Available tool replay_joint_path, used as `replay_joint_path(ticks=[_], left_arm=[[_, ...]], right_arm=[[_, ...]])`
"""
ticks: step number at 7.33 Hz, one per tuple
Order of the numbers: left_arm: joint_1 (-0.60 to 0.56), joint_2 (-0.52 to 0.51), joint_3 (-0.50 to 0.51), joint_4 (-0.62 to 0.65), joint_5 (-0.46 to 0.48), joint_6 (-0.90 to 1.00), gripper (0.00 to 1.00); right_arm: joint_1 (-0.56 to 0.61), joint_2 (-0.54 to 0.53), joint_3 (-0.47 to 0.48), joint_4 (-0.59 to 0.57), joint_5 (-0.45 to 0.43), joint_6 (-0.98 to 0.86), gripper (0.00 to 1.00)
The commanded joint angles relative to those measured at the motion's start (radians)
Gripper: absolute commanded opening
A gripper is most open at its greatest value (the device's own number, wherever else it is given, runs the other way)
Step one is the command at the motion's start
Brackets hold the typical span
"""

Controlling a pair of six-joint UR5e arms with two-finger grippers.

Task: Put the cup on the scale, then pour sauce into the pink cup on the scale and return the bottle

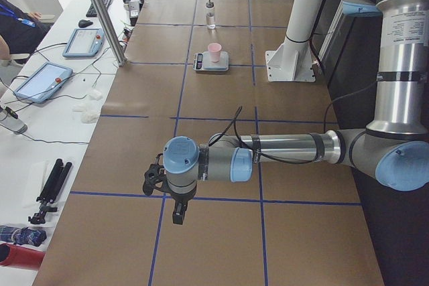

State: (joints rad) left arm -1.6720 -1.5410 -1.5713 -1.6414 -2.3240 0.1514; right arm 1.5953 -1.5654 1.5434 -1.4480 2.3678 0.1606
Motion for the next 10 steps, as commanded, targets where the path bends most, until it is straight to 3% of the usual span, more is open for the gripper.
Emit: replay_joint_path(ticks=[1,5,8,10], left_arm=[[-0.002,-0.001,-0.001,0.0,0.0,-0.001,1.0],[-0.006,0.002,-0.026,-0.002,-0.006,0.01,1.0],[-0.011,0.036,-0.044,-0.106,-0.008,-0.012,1.0],[-0.008,0.026,-0.044,-0.185,-0.005,-0.161,1.0]], right_arm=[[0.0,0.001,0.0,0.001,0.001,0.005,1.0],[0.0,0.002,0.0,0.001,-0.001,0.004,1.0],[0.0,0.002,0.001,0.001,0.001,0.0,1.0],[0.0,0.004,0.0,0.001,0.001,-0.001,1.0]])
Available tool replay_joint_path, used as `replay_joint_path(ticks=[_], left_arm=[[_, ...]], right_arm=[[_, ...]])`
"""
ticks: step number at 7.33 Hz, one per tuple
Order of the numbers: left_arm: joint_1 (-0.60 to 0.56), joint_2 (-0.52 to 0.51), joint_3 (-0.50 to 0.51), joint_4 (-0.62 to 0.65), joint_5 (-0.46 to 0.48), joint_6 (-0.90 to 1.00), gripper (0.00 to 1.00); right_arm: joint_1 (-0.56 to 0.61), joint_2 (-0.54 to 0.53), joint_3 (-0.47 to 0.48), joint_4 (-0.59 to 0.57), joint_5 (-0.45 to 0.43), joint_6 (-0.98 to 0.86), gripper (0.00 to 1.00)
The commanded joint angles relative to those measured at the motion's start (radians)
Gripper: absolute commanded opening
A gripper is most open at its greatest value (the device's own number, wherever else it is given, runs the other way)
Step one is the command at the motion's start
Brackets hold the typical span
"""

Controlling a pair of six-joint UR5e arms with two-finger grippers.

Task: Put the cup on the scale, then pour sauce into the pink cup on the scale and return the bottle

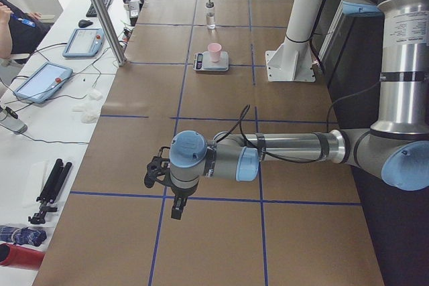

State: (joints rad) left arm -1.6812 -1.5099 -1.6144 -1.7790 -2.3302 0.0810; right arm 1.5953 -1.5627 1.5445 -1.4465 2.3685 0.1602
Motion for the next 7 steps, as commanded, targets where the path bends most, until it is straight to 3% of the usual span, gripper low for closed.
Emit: replay_joint_path(ticks=[1,7], left_arm=[[0.003,-0.01,-0.016,-0.048,0.002,-0.121,1.0],[0.112,-0.019,-0.012,-0.046,0.009,-0.155,1.0]], right_arm=[[0.0,0.001,-0.001,0.0,0.0,-0.001,1.0],[-0.003,0.003,-0.003,0.0,0.0,-0.004,1.0]])
